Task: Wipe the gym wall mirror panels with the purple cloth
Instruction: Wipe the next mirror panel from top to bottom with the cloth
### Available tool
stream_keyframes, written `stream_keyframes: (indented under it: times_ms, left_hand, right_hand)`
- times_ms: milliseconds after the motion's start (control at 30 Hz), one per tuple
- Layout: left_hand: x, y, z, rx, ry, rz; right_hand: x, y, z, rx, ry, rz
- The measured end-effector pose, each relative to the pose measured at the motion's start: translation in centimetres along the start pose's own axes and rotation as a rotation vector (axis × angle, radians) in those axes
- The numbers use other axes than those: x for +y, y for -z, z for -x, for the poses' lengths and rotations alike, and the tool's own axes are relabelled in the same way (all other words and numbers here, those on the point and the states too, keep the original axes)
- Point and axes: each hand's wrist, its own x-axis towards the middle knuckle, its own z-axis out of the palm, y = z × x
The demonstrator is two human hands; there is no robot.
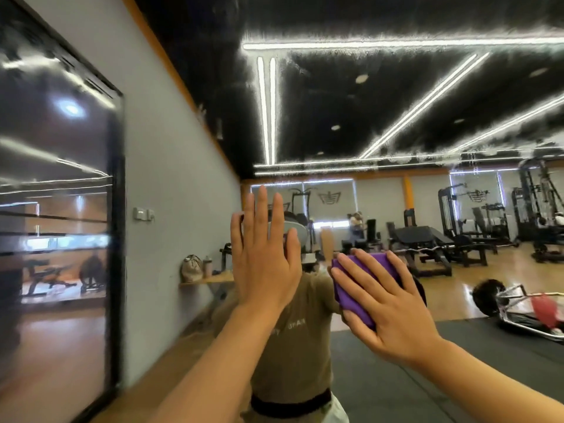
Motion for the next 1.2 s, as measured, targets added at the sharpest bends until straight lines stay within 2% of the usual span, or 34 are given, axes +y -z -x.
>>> stream_keyframes:
  times_ms: [233, 433, 600, 767, 1033, 1200]
  left_hand:
    - [-0.4, -0.5, 0.2, 0.028, -0.058, -0.098]
    - [-0.5, -0.5, 0.2, 0.001, -0.049, -0.130]
    - [-0.3, -0.7, 0.1, 0.023, -0.049, -0.146]
    - [-0.4, -0.9, 0.2, 0.021, -0.047, -0.168]
    - [1.1, -1.1, 0.8, -0.041, 0.021, -0.194]
    - [1.8, -0.8, 1.1, -0.032, 0.057, -0.155]
  right_hand:
    - [4.5, 0.5, -3.2, -0.066, 0.182, 0.042]
    - [10.3, 2.5, -13.2, 0.059, -0.121, -0.046]
    - [12.1, 3.3, -16.7, 0.067, -0.320, -0.065]
    - [10.8, 2.4, -15.0, 0.110, -0.325, -0.096]
    - [6.4, 0.8, -6.6, 0.073, -0.121, -0.086]
    - [5.7, 0.6, -4.4, 0.060, -0.054, -0.071]
